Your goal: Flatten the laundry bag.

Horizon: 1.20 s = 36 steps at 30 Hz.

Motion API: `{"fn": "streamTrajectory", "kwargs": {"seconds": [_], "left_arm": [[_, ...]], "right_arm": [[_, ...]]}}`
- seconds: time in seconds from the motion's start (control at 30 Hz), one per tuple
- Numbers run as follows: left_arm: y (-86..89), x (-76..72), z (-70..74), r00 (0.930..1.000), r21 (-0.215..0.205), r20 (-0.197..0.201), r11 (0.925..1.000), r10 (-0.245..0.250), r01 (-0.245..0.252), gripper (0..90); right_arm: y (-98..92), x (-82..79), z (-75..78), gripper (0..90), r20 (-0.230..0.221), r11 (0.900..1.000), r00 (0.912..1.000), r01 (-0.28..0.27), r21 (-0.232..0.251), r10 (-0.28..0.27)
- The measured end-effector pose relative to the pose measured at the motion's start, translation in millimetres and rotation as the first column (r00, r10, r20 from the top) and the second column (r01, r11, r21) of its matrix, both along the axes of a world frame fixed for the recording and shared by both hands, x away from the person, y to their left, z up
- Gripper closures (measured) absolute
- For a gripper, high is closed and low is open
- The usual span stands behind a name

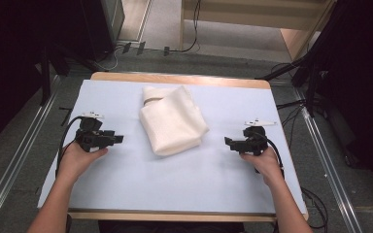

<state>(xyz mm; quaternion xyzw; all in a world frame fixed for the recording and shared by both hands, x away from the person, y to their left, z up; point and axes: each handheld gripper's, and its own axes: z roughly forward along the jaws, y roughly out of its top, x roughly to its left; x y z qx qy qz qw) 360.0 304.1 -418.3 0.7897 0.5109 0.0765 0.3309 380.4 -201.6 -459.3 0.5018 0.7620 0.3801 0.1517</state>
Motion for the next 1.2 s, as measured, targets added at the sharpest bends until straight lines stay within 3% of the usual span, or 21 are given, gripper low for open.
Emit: {"fn": "streamTrajectory", "kwargs": {"seconds": [0.17, 0.23, 0.3, 0.33, 0.43, 0.53, 0.7, 0.93, 1.13, 1.2], "left_arm": [[3.2, 2.2, -3.5, 0.9996, -0.041, -0.022, 0.9990, -0.017, 0.016, 42.8], [4.1, 1.8, -4.3, 0.9994, -0.030, -0.019, 0.9992, -0.027, 0.027, 37.1], [4.9, 2.2, -4.6, 0.9995, -0.047, -0.016, 0.9985, -0.029, 0.028, 34.6], [5.4, 2.9, -3.8, 0.9995, -0.075, -0.013, 0.9969, -0.028, 0.027, 32.9], [4.6, 2.5, -3.0, 0.9996, -0.076, -0.005, 0.9968, -0.027, 0.027, 30.1], [2.3, 0.5, -1.1, 0.9994, -0.077, 0.009, 0.9965, -0.032, 0.033, 28.6], [0.5, -1.2, 1.5, 0.9984, -0.075, 0.032, 0.9960, -0.046, 0.049, 29.1], [-1.4, 2.2, -0.2, 0.9989, -0.055, 0.006, 0.9973, -0.047, 0.047, 31.1], [-7.7, 2.2, -0.9, 0.9977, -0.022, 0.003, 0.9975, -0.067, 0.067, 32.5], [-8.7, 2.6, -1.0, 0.9970, -0.031, 0.001, 0.9965, -0.077, 0.077, 33.7]], "right_arm": [[3.1, 0.3, 2.1, 13.9, 0.011, 0.999, 0.9995, -0.031, -0.020, 0.031], [4.4, 1.6, 1.5, 14.8, 0.006, 0.999, 0.9995, -0.029, -0.032, 0.030], [5.8, 3.9, 1.6, 22.5, -0.004, 0.999, 0.9997, -0.026, -0.036, 0.026], [6.7, 4.5, 2.0, 24.2, -0.004, 0.999, 0.9995, -0.031, -0.030, 0.031], [8.1, 4.8, 2.7, 31.6, 0.005, 0.998, 0.9989, -0.047, -0.033, 0.047], [9.6, 5.1, 5.1, 39.9, -0.018, 0.996, 0.9961, -0.087, -0.011, 0.086], [10.6, 3.3, 7.6, 42.1, -0.011, 0.995, 0.9946, -0.104, -0.005, 0.104], [9.9, 2.5, 11.7, 44.1, -0.020, 0.993, 0.9935, -0.112, 0.038, 0.112], [10.8, 0.3, 12.8, 42.4, -0.022, 0.993, 0.9935, -0.111, 0.037, 0.112], [13.1, -1.4, 12.6, 42.4, -0.028, 0.990, 0.9901, -0.136, 0.037, 0.137]]}}
